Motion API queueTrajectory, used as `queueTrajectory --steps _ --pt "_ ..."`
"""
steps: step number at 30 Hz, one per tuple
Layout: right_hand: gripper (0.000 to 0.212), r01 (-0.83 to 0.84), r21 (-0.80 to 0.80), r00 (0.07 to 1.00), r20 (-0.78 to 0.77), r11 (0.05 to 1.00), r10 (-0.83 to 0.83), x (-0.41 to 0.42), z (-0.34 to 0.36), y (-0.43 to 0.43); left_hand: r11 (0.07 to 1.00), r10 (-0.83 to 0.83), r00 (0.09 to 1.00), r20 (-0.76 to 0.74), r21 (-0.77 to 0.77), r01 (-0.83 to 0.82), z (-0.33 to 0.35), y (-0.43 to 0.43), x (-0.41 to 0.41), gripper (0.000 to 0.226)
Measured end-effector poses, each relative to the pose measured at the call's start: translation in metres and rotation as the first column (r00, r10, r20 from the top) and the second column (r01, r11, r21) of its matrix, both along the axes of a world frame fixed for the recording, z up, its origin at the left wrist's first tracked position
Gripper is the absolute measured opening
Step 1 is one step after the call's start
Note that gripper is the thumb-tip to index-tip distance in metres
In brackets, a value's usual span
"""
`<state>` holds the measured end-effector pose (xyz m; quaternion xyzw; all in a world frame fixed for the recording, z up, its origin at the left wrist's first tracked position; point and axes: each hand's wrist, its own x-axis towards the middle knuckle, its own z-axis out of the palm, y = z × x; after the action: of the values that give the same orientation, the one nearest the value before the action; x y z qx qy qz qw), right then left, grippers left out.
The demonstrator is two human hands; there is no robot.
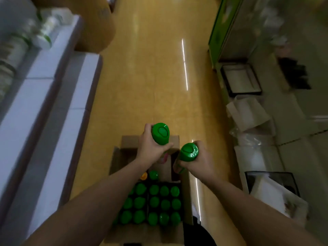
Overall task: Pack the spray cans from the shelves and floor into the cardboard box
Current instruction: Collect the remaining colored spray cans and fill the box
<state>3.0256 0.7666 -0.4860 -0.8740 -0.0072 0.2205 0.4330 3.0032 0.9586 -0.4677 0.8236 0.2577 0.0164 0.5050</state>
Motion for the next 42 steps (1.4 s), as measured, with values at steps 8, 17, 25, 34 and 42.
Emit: queueTrajectory --steps 8,17,25,34,42 --pt "0.062 -0.049 -0.014 0.99 -0.131 0.999 0.047 0.014 -0.19 -0.008 0.995 0.078 0.989 -0.127 0.069 -0.07 -0.189 -0.009 -0.001 0.081" --pt "0.062 -0.054 -0.029 0.992 -0.12 0.998 0.05 0.001 -0.306 -0.003 0.99 -0.113 0.966 -0.233 0.052 0.128 -0.323 -0.011 -0.023 0.084" --pt "0.073 -0.198 -0.094 0.974 -0.129 0.976 0.185 -0.009 -0.367 0.001 0.843 -0.497 0.797 -0.344 0.025 0.537 -0.384 0.003 -0.039 0.079" --pt "0.075 -0.347 -0.103 0.92 -0.231 0.932 0.317 -0.017 -0.391 0.009 0.528 -0.654 0.487 -0.579 0.112 0.842 -0.404 0.025 -0.033 0.074" --pt "0.08 -0.383 -0.125 0.889 -0.319 0.915 0.329 -0.016 -0.399 0.013 0.442 -0.617 0.387 -0.685 0.105 0.891 -0.415 0.024 -0.024 0.062"
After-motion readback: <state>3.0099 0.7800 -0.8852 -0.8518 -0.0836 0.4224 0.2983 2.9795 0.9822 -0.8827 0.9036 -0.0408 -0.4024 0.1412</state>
